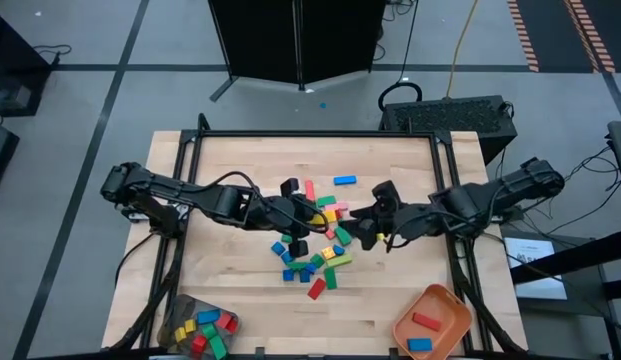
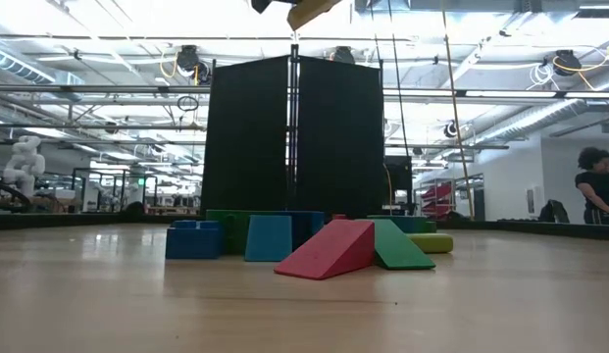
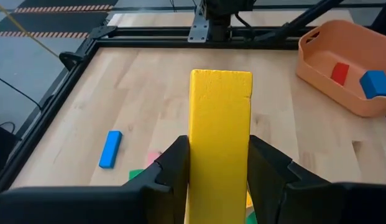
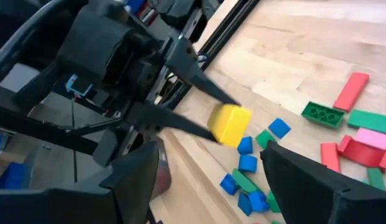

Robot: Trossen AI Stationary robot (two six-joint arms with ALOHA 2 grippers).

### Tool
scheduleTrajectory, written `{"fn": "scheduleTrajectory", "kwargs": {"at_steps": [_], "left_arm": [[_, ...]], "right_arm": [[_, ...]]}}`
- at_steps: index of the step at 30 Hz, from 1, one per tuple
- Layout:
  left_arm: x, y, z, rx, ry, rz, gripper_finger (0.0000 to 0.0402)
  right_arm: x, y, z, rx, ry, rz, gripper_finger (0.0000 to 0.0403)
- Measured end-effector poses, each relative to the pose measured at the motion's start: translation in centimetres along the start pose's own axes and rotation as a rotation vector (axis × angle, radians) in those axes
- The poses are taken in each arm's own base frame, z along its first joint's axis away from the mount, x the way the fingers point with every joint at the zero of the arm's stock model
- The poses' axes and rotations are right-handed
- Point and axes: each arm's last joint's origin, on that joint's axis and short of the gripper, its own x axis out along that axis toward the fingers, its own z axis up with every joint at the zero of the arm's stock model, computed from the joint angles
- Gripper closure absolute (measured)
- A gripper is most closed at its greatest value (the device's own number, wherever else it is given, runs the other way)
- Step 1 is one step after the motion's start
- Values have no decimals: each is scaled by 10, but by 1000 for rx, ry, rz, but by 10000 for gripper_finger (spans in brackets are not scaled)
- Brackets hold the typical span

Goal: Sort blocks by size
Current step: Put the yellow rectangular block into the orange bin

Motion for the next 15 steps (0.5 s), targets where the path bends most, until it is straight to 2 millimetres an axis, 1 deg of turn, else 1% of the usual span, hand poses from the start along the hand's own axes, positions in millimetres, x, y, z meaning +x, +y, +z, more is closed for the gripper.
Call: {"fn": "scheduleTrajectory", "kwargs": {"at_steps": [4,10,15], "left_arm": [[0,0,1,-4,-13,8,286],[0,0,1,-3,-14,17,286],[0,0,1,-1,-10,17,286]], "right_arm": [[7,-3,3,3,13,-15,126],[32,-8,0,-14,71,-55,126],[44,-10,4,-35,69,-55,126]]}}
